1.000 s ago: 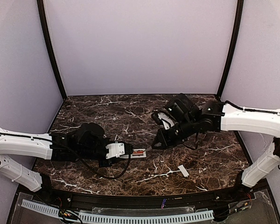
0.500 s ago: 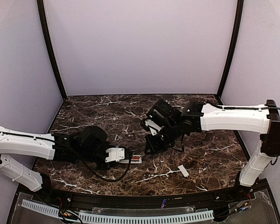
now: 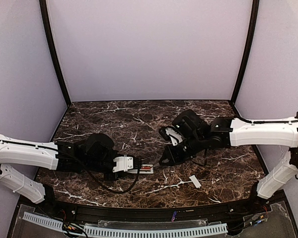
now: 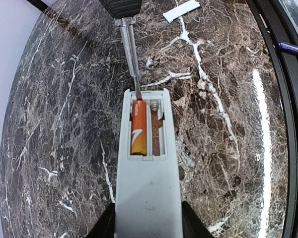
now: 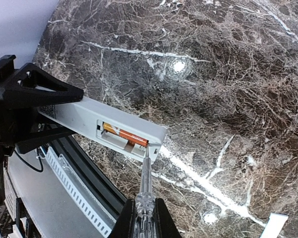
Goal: Unload the batteries from the remote control
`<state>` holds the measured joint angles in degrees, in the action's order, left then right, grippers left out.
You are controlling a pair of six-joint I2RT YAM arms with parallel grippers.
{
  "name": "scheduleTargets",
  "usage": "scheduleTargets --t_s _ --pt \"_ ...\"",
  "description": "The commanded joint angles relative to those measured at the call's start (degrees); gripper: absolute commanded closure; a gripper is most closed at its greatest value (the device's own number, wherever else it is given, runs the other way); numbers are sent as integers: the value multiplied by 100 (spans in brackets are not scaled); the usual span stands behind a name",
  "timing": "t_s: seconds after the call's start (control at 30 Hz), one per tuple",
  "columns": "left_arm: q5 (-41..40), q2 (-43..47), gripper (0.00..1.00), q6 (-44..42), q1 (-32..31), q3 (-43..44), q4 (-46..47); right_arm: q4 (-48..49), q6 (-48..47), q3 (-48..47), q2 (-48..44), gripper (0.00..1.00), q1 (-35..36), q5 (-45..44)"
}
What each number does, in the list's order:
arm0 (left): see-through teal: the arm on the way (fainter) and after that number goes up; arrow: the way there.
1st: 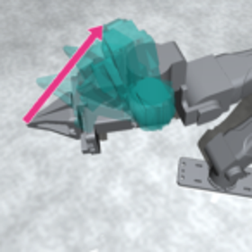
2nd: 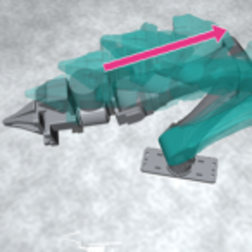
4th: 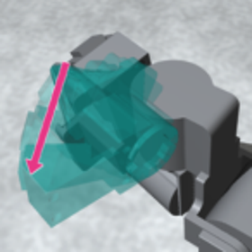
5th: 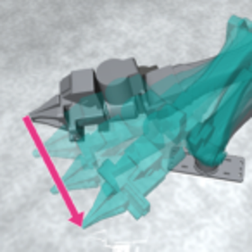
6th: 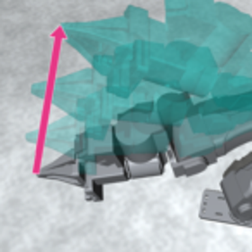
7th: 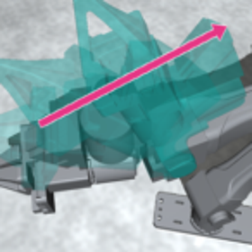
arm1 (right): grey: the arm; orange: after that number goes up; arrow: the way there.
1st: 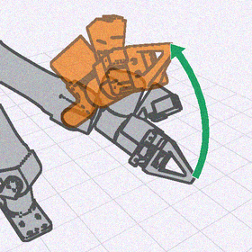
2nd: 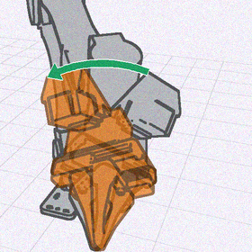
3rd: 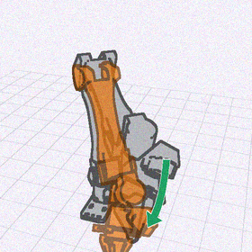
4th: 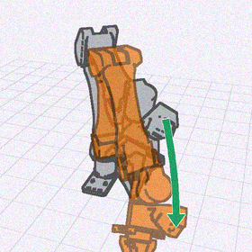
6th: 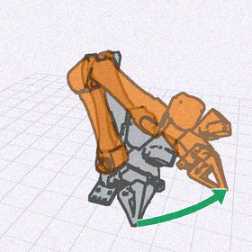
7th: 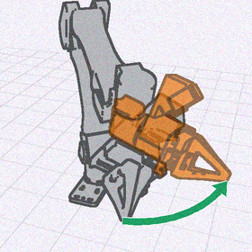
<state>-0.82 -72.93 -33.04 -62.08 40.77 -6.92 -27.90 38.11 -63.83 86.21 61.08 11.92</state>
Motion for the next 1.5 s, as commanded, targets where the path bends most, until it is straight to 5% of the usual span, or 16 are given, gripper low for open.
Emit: scheduleTargets --t_s 0.0,1.13,1.47 --pt "303 317 100 38 -45 123 1119 1673 203 566 -509 100 -109 1052" --pt "829 850 100 137 -27 -278 1755 5401 908 2514 -1428 100 -403 2894" --pt "741 586 100 93 -29 -151 1536 5647 1073 2477 -1527 100 -418 3000"
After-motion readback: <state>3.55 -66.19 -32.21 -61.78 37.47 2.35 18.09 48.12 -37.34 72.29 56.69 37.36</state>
